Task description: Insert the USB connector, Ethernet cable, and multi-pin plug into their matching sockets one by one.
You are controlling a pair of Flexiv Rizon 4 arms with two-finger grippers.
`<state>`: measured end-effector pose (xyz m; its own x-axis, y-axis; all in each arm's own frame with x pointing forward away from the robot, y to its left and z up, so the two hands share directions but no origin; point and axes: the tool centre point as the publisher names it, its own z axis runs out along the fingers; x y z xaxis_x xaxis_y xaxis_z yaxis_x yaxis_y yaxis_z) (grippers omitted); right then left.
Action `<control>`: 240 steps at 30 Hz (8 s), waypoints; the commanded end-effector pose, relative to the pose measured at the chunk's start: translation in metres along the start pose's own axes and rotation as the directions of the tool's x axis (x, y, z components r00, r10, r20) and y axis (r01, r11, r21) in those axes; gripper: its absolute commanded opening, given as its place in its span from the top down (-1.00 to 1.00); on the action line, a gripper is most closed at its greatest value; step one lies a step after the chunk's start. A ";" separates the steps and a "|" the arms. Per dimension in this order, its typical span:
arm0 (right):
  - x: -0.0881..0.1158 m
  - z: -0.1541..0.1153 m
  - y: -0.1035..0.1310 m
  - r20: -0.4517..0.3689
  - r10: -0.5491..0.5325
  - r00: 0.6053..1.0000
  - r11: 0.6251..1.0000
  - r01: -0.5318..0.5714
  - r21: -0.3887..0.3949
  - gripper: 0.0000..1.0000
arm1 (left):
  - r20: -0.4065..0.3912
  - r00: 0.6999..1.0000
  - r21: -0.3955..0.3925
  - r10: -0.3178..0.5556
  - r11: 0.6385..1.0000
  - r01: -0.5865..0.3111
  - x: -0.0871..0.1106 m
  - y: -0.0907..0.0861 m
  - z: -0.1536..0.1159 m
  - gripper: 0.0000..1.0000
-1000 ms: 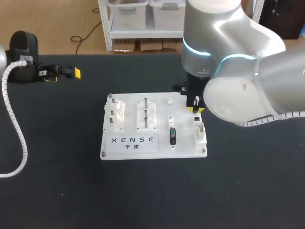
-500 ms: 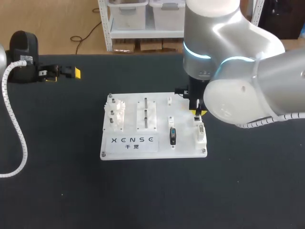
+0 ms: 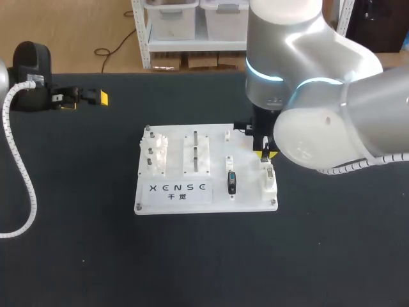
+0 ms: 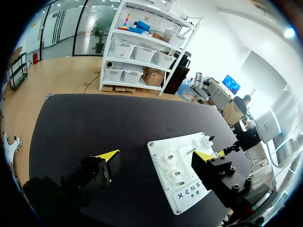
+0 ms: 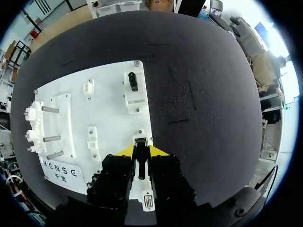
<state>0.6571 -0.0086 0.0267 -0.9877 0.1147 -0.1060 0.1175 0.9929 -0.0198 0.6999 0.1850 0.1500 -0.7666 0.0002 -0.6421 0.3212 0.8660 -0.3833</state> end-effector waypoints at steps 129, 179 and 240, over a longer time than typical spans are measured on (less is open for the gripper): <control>0.038 -0.051 0.005 0.064 -0.010 0.998 1.000 0.011 -0.027 1.00 | 0.000 1.000 0.000 0.000 1.000 0.000 0.000 0.000 0.000 -1.00; 0.049 -0.039 -0.007 0.042 -0.026 0.999 1.000 0.026 0.007 1.00 | 0.000 1.000 0.000 0.000 1.000 0.000 0.000 0.000 0.000 -1.00; 0.052 -0.005 -0.008 0.060 0.026 0.998 0.999 -0.025 -0.025 0.84 | 0.000 1.000 0.000 0.000 1.000 0.000 0.000 0.000 0.000 -1.00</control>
<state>0.6010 -0.0102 0.0527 -0.9739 0.1339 -0.1835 0.1354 0.9908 0.0043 0.6999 0.1850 0.1500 -0.7666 0.0002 -0.6421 0.3212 0.8660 -0.3833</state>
